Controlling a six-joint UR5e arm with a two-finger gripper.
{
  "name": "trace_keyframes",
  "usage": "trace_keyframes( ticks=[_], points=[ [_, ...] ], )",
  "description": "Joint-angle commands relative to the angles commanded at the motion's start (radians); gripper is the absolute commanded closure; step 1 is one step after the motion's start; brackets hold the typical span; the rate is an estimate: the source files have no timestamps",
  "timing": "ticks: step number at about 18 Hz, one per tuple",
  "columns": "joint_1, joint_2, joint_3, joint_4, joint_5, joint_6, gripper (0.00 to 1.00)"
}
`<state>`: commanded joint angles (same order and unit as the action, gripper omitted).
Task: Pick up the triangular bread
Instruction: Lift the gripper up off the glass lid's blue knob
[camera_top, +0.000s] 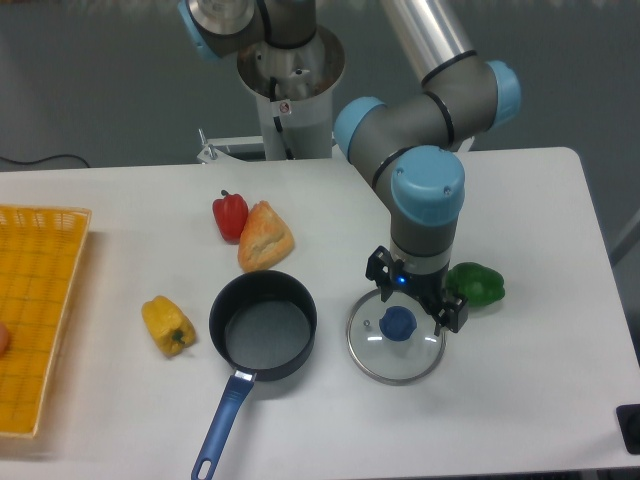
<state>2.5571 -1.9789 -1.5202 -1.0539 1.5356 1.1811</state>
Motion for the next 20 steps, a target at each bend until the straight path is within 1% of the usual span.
trace_keyframes(
  ticks=[3, 4, 6, 9, 11, 14, 16, 18, 20],
  points=[
    [-0.002, 0.003, 0.0, -0.002, -0.003, 0.0, 0.0],
    [-0.002, 0.014, 0.0, -0.002, -0.005, 0.0, 0.0],
    [-0.005, 0.018, -0.026, 0.0, -0.018, 0.0, 0.0],
    [-0.009, 0.029, -0.1, 0.008, -0.008, 0.0, 0.0],
    [-0.015, 0.04, -0.112, 0.005, -0.003, -0.006, 0.0],
    [-0.031, 0.07, -0.175, 0.006, 0.001, -0.008, 0.0],
    [-0.031, 0.078, -0.183, 0.003, 0.018, 0.0, 0.0],
    [-0.049, 0.084, -0.189, -0.014, 0.067, 0.014, 0.0],
    [-0.086, 0.098, -0.208, -0.052, 0.092, 0.035, 0.0]
  ],
)
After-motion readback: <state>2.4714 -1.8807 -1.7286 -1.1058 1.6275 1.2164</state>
